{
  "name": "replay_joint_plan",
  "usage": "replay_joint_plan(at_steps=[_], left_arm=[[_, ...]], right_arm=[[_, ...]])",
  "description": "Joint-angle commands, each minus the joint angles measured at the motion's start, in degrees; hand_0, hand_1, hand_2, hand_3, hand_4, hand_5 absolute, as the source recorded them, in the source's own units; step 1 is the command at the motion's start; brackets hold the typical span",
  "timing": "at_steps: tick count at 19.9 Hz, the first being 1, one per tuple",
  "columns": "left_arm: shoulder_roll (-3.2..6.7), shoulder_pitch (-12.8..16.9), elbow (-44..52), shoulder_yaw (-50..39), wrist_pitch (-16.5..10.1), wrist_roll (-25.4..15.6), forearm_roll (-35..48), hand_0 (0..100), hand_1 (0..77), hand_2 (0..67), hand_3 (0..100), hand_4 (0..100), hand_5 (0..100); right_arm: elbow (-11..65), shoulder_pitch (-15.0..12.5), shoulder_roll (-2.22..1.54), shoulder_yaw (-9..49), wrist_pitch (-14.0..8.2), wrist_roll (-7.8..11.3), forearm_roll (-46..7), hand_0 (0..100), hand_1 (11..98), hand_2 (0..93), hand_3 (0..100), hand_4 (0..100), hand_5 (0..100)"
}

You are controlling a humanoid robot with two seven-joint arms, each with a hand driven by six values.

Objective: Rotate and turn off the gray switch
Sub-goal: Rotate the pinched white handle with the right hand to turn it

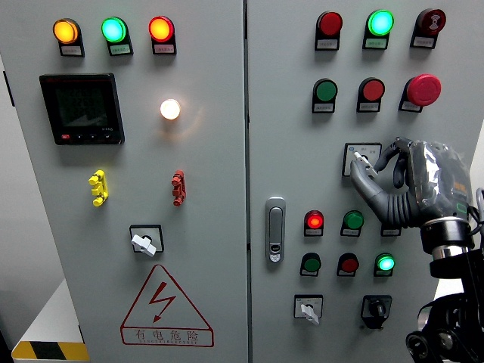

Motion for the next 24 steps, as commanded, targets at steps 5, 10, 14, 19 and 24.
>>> replay_joint_plan(at_steps=[5,10,14,19,24], left_arm=[[0.04,-0.06,0.00,0.00,-0.01,0.07,-0.01,0,0.0,10.1,21,12,13],[0.04,-0.06,0.00,0.00,-0.01,0.07,-0.01,0,0.0,10.1,21,12,13],[0.04,0.02,0.00,0.00,-0.01,0.07,-0.09,0,0.0,10.1,21,12,13],[0.04,-0.06,0.00,0.00,-0.01,0.07,-0.01,0,0.0,10.1,21,12,13],[0.04,-0.06,0.00,0.00,-0.01,0.07,-0.01,0,0.0,10.1,21,12,13]], right_arm=[[-0.27,0.08,0.00,-0.47,-0.26,-0.09,-0.09,35,37.7,68.6,100,97,100],[-0.36,0.08,0.00,-0.56,-0.79,-0.09,-0.09,36,37.8,70.1,100,97,100],[-0.36,0.08,0.00,-0.56,-0.79,-0.18,-0.09,40,38.8,70.9,100,97,100],[-0.54,0.08,0.09,-0.64,-0.79,-0.18,-0.09,53,39.6,71.0,100,97,100],[-0.54,0.26,0.00,-0.64,-0.79,-0.09,-0.17,64,39.5,71.0,100,97,100]])
